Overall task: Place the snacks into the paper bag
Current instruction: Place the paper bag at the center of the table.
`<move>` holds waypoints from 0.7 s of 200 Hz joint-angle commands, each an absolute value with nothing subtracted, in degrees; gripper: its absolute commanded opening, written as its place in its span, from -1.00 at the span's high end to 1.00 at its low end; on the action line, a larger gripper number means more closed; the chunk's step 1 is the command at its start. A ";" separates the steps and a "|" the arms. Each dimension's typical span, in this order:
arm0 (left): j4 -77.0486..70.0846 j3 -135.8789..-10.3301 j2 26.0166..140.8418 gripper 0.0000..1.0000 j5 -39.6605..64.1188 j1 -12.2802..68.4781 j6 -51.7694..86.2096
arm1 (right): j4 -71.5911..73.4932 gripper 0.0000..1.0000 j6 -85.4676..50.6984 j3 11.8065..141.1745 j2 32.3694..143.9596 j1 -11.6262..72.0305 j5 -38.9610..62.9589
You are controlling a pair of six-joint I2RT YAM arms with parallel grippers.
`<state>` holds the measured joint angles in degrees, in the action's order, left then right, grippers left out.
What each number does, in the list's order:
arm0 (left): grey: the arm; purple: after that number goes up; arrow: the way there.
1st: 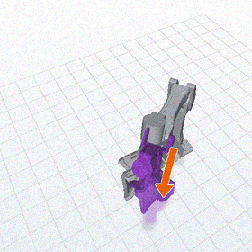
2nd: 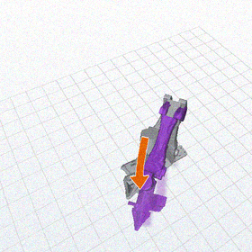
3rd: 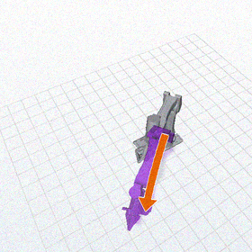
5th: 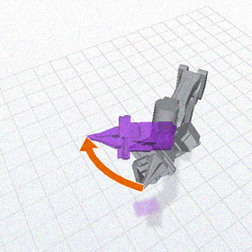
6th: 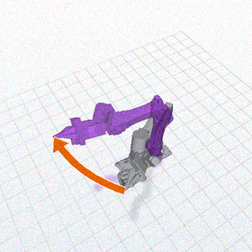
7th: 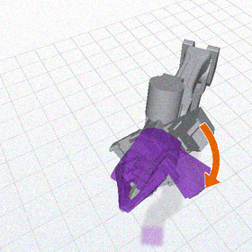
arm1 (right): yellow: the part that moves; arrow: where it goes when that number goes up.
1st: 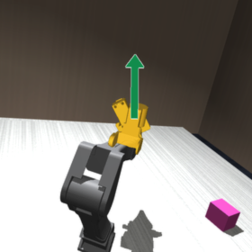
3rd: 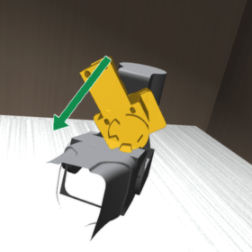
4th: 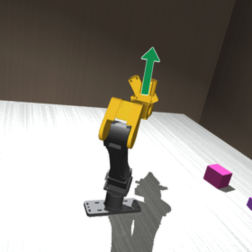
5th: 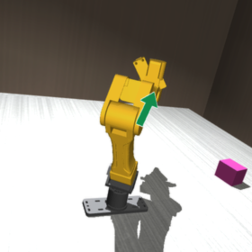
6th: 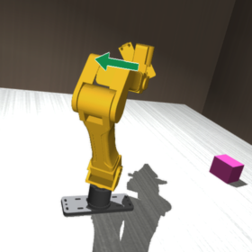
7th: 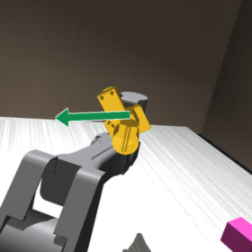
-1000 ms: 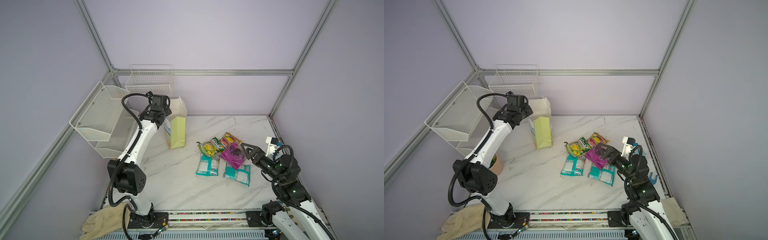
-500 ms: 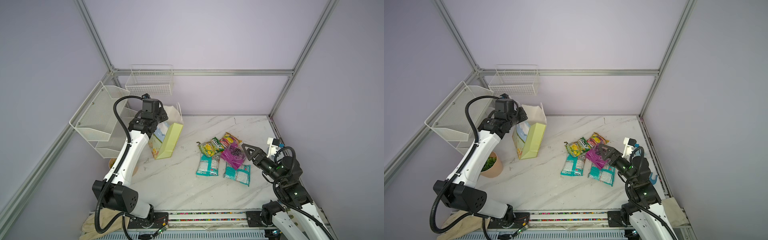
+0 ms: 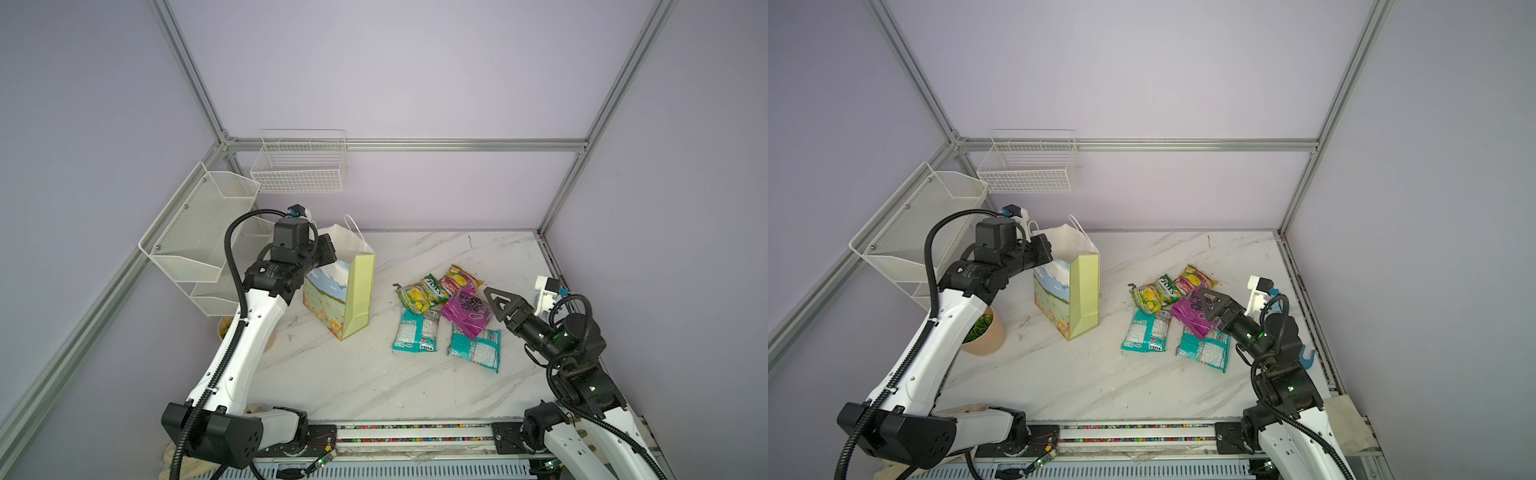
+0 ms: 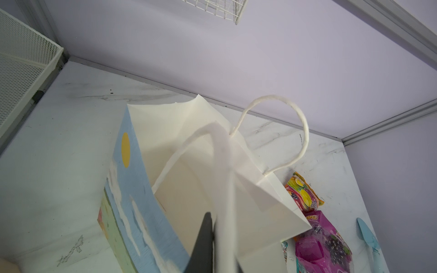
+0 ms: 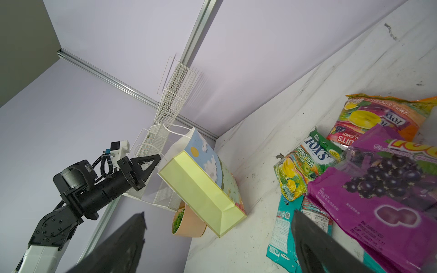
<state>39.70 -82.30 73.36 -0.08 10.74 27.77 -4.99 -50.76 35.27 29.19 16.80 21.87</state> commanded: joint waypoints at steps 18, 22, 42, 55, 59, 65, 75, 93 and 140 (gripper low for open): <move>35.01 -75.52 67.05 0.98 7.90 10.55 26.37 | -3.98 -0.95 -52.34 37.21 28.48 17.08 21.83; 34.28 -74.91 66.61 0.98 8.76 10.55 26.37 | -3.90 -0.95 -52.35 37.26 28.52 17.09 21.86; 31.08 -72.01 64.42 0.98 13.03 10.50 26.37 | -3.29 -0.95 -52.67 37.35 28.65 17.14 21.97; 30.18 -71.31 63.99 0.98 14.56 10.55 26.45 | -2.95 -0.95 -52.90 37.40 28.65 17.09 22.15; 29.98 -71.36 63.98 0.98 15.07 10.55 26.46 | -2.90 -0.95 -53.04 37.47 28.63 17.11 22.12; 29.61 -71.35 63.98 0.98 15.90 10.55 26.54 | -2.79 -0.95 -53.06 37.48 28.57 17.09 22.16; 29.21 -71.43 64.12 0.98 17.45 10.59 26.78 | -2.89 -0.95 -53.15 37.61 28.35 17.11 22.23; 28.44 -72.03 64.25 0.99 20.26 10.55 27.63 | -3.36 -0.95 -53.12 37.69 27.82 17.13 22.00; 23.93 -66.89 60.42 0.99 23.94 10.55 27.99 | -3.41 -0.95 -53.35 37.48 26.98 17.08 21.88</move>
